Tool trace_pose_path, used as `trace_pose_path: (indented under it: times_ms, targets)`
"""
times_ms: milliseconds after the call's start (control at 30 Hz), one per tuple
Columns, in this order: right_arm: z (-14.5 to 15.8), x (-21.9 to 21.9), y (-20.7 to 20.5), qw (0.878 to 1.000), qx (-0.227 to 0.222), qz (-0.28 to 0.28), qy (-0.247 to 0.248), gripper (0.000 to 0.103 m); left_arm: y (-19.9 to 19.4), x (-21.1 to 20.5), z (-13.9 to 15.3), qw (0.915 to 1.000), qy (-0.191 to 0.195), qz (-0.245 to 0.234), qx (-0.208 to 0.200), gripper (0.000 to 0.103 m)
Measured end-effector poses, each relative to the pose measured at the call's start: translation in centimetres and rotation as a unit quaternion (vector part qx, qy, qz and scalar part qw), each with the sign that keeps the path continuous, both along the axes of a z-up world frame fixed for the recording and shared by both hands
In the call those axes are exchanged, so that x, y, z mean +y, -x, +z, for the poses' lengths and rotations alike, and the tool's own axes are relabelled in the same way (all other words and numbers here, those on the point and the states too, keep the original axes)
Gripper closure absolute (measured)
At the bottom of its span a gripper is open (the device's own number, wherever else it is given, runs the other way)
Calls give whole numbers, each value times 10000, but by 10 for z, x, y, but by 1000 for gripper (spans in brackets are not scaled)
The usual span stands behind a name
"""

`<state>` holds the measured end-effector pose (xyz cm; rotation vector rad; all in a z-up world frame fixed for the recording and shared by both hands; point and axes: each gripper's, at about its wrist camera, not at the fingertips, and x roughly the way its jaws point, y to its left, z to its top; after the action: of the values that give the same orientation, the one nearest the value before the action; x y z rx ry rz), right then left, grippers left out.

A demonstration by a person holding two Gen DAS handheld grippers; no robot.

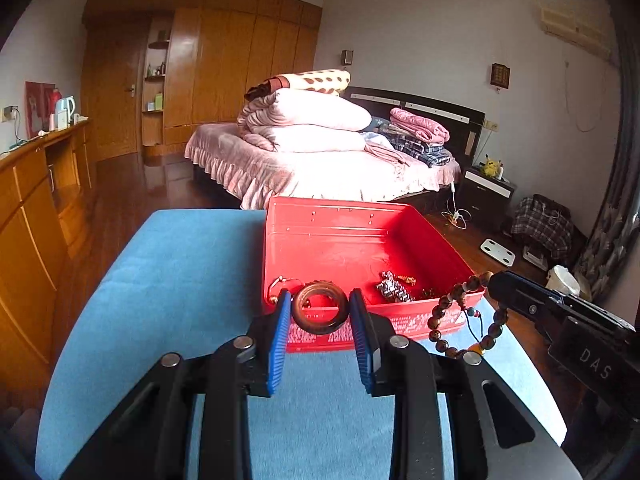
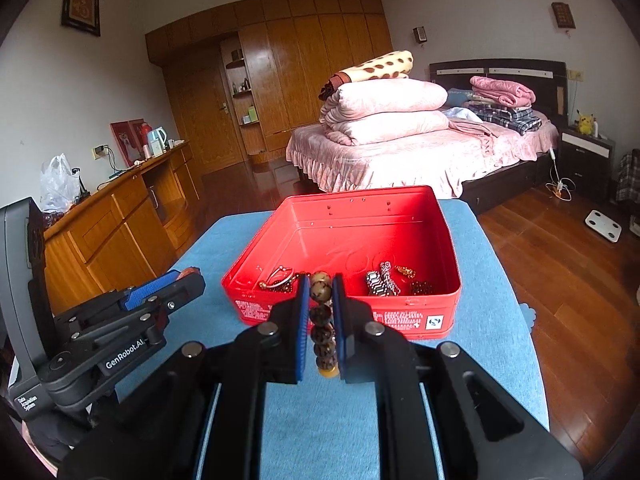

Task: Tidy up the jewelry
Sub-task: 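Lower the red ring and bead strand into the red tin with both tools, then open both tools to release the pieces and withdraw from the tin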

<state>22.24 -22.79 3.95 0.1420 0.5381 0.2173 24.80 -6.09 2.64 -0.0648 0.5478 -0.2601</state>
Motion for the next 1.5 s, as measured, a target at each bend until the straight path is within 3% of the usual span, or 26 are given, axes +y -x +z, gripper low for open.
trace_pose_path:
  times_ms: [533,833,967,1067,1233,1500]
  targets:
    - [-1,-15,-89,9994,38,-320,-127,93,-83,-25,-2,9997,-56,234,-67,74]
    - [-24,-24,-125,9978,453,-494,-11,93,-111,-34,-17,9996,-143,147,169,74]
    - [-33,-24,-130,9960,616,-650,53,82,-116,-31,-26,9990,-167,259,316,73]
    - [-35,-29,-128,9957,629,-684,-21,82,-116,-27,-24,9989,-138,359,268,60]
    - [-36,-32,-121,9955,631,-700,-86,82,-107,-25,-21,9991,-162,358,162,59]
    - [-31,-24,-110,9963,551,-646,95,82,-98,-25,-20,9986,-320,410,85,43]
